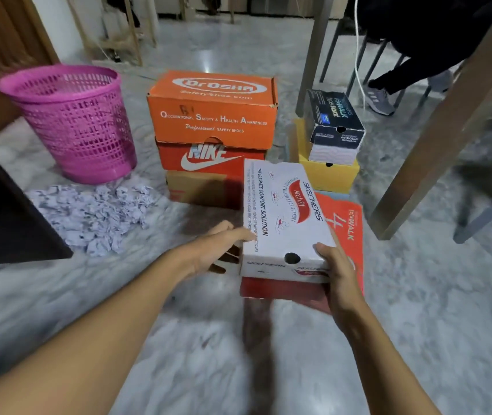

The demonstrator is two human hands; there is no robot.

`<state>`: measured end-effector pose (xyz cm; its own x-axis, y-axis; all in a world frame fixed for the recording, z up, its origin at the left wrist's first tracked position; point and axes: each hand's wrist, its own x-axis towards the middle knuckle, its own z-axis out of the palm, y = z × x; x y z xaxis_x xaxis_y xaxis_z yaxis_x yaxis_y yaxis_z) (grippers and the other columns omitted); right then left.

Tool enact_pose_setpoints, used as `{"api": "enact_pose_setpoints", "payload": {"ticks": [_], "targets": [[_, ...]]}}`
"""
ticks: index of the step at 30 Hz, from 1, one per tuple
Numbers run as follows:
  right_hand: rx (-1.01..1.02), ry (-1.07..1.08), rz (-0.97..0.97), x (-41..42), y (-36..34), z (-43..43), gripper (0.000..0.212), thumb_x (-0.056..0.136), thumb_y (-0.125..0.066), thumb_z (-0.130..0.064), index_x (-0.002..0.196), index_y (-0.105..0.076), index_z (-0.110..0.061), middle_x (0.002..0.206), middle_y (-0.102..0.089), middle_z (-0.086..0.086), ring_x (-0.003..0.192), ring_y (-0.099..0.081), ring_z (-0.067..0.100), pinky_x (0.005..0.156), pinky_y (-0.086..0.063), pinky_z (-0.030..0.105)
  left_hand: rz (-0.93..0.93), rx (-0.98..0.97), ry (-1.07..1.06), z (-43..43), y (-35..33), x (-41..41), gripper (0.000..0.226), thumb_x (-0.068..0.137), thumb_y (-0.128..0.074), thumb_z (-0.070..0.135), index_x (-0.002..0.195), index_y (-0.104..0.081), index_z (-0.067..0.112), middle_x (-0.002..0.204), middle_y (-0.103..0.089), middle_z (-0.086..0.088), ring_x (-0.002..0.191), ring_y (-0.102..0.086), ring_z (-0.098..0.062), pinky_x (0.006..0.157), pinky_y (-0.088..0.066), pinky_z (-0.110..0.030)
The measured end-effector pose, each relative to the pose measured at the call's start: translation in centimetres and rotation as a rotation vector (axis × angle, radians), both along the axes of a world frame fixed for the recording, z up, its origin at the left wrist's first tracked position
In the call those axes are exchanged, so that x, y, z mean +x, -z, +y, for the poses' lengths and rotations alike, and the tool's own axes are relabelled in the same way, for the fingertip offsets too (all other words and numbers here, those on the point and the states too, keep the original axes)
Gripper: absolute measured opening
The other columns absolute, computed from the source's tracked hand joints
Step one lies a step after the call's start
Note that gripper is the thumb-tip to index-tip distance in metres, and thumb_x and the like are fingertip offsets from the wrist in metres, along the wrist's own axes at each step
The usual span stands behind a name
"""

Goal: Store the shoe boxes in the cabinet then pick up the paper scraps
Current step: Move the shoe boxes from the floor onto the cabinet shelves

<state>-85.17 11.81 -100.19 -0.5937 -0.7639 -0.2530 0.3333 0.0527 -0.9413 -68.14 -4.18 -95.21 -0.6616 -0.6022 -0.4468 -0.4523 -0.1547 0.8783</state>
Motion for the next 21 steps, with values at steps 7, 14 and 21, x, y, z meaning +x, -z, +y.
{"api": "enact_pose_setpoints", "payload": {"ticks": [7,14,21], "targets": [[-0.071,-0.359,-0.070,7.9,-4.4,-5.4,0.066,0.063,-0.070,-0.045,0.120,-0.067,-0.011,0.102,-0.073,0.015,0.091,-0.066,0.034,0.083,-0.050,0.047,0.023,-0.014,-0.198,-2.7,-5.3,13.9,0.089,0.049,-0.074,0.065,0.124,-0.032,0.040,0.123,-0.060,0.001,0.110,-0.057,-0.021,0.077,-0.046,-0.039],[-0.157,-0.781,0.078,18.6,-10.0,-10.0,0.039,0.071,-0.054,-0.032,0.103,-0.067,-0.013,0.076,-0.075,0.005,0.059,-0.067,0.012,0.052,-0.048,0.016,0.210,-0.165,-0.734,-0.7,-6.9,27.9,0.096,0.045,-0.079,0.066,0.123,-0.036,0.030,0.119,-0.062,-0.006,0.107,-0.061,-0.020,0.092,-0.050,-0.048],[-0.251,-1.094,0.126,27.4,-10.7,-13.8,0.061,0.084,-0.053,-0.029,0.142,-0.045,-0.046,0.139,-0.061,-0.004,0.124,-0.060,0.028,0.105,-0.039,0.063,0.342,-0.272,-0.973,0.9,-5.6,34.6,0.053,0.081,-0.066,0.044,0.125,-0.038,0.035,0.099,-0.070,0.007,0.083,-0.065,-0.008,0.072,-0.046,-0.027]]}}
